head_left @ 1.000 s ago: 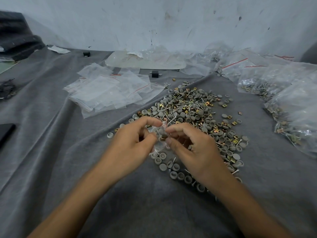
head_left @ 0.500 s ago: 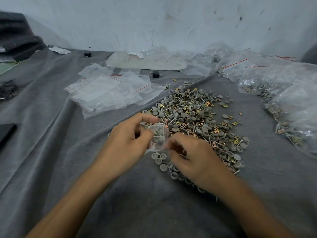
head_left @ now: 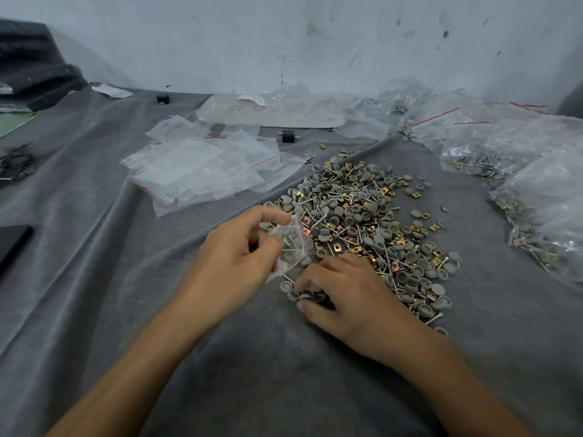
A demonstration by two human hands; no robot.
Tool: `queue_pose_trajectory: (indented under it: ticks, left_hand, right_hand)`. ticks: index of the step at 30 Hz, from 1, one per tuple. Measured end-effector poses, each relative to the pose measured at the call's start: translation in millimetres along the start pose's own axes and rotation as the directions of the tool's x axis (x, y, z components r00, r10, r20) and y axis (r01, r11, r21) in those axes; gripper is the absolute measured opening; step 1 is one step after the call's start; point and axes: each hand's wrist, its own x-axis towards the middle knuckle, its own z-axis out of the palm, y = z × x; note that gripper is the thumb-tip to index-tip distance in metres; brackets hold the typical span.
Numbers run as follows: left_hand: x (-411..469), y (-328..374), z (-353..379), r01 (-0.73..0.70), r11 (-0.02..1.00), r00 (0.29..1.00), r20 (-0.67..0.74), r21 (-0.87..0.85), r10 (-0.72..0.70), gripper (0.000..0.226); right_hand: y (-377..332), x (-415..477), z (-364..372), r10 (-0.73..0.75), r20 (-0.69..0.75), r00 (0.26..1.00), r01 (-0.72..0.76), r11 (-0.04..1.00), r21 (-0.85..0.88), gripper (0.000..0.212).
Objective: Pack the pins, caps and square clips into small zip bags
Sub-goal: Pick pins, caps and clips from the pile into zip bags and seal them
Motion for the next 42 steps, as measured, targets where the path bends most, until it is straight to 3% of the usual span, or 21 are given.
queue_pose_trajectory:
  ticks: [10, 12, 14, 16, 19, 23, 25, 33, 35, 38, 42]
  left_hand:
    - [1.2, 5.2, -2.9, -0.004, 0.999, 1.0, -0.023, 0.036, 0.005, 0.027]
    - [4.7, 7.2, -6.8, 0.052, 0.995, 0.994, -0.089, -0.082, -0.059, 0.03]
    - [11.7, 5.9, -16.9, 0.134, 0.942, 0.965, -0.177, -0.307, -0.195, 0.031]
    - [20.4, 0.4, -32.7, 0.225, 0.815, 0.914, -0.175, -0.534, -0.367, 0.027]
    - [29.6, -16.4, -58.4, 0.294, 0.481, 0.845, -0.01, -0.826, -0.535, 0.021]
    - [31.5, -38.5, -83.1, 0.244, 0.133, 0.773, 0.109, -0.961, -0.625, 0.016]
    - [29.4, -46.7, -91.0, 0.187, 0.042, 0.76, 0.117, -0.982, -0.639, 0.015]
    - [28.5, -64.1, -109.0, -0.033, -0.077, 0.579, 0.044, -0.996, -0.814, 0.034]
    - [29.3, -66.7, -112.5, -0.039, -0.067, 0.596, 0.031, -0.997, -0.802, 0.042]
    - [29.8, -60.7, -109.6, 0.009, -0.059, 0.69, 0.049, -0.998, -0.722, 0.024]
    - [27.3, -40.2, -96.8, 0.142, 0.072, 0.761, 0.063, -0.987, -0.645, 0.016]
  right_hand:
    - [0.0, -0.2, -2.2, 0.018, 0.009, 1.0, -0.018, 1.0, 0.02, 0.015]
    - [-0.3, -0.2, -3.4, 0.019, 0.005, 1.0, -0.019, 0.999, 0.03, 0.015]
    - [-0.6, -0.2, -3.5, 0.017, 0.0, 1.0, -0.017, 0.999, 0.039, 0.015]
    - [0.3, -0.8, -4.3, 0.019, 0.006, 1.0, -0.019, 0.999, 0.037, 0.014]
    - [1.3, -1.1, -4.9, 0.021, 0.014, 1.0, -0.022, 0.999, 0.044, 0.014]
    - [0.4, -1.0, -5.2, 0.021, 0.023, 1.0, -0.022, 0.999, 0.045, 0.015]
    - [-0.1, -0.9, -5.6, 0.023, 0.024, 0.999, -0.024, 0.999, 0.047, 0.014]
    - [0.5, -1.6, -4.8, 0.029, 0.032, 0.999, -0.03, 0.999, 0.033, 0.013]
    - [0.3, -1.3, -4.6, 0.029, 0.033, 0.999, -0.03, 0.999, 0.027, 0.012]
    - [-0.6, -1.4, -4.9, 0.024, 0.034, 0.999, -0.025, 1.0, 0.012, 0.012]
    - [-1.7, -1.3, -5.4, 0.035, 0.047, 0.998, -0.035, 0.999, 0.0, 0.017]
